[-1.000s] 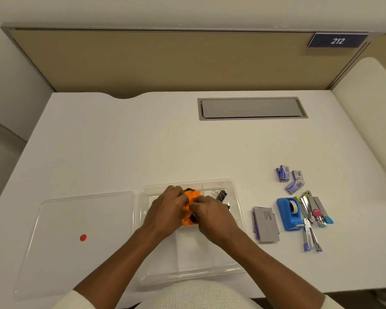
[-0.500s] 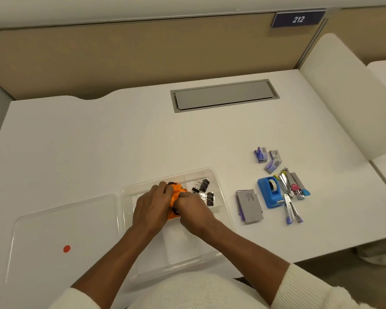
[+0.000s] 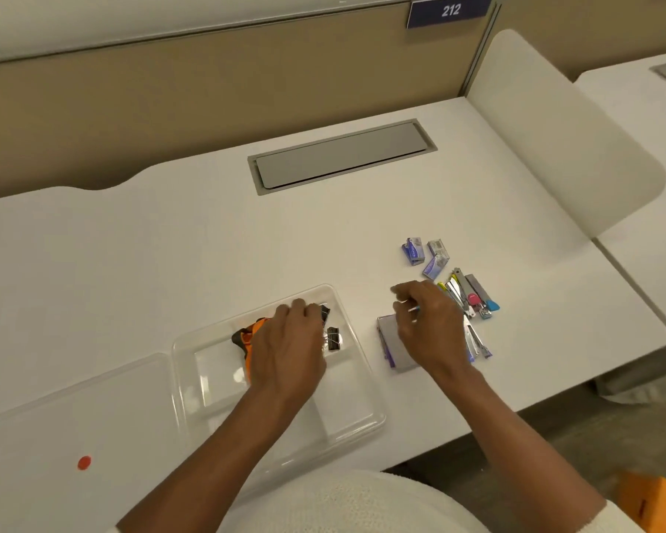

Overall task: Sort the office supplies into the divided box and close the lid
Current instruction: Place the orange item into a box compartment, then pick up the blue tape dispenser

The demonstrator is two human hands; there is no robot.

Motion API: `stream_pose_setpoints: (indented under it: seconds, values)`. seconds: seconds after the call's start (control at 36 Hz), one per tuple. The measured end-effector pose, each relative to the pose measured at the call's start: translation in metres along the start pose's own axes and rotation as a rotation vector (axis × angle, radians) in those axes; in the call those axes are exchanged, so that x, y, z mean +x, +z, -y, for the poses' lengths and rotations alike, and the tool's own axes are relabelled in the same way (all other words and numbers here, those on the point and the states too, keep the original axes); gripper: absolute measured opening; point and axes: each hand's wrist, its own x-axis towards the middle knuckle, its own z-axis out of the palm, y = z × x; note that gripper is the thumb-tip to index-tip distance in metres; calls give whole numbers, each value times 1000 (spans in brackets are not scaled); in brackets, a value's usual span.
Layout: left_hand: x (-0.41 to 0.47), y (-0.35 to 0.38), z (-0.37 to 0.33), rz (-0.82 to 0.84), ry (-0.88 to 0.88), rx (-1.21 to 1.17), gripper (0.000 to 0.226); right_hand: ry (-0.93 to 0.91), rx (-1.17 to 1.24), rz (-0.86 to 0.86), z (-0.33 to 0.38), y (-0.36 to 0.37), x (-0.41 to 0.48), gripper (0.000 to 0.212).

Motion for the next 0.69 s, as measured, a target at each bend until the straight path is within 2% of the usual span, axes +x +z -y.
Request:
stream_pose_setpoints:
  seconds: [0.08,0.19,0.28,0.47,0.69]
  values:
    - [17,8,-31,37,146,-120,28,88,-152,50,-29,-10,9,41]
    - [37,23,-74,99,285,-180,49,152,-325,109,-55,-15,14,53]
    - [48,39,-103,156,359,-107,66,193,-391,189,-68,-14,14,64]
    - [58,66,-129,318,375,-1,87,198,-437,321,-79,-8,15,74]
    - [62,72,-136,373,335,9,76,159,-475,340,-83,-7,17,73]
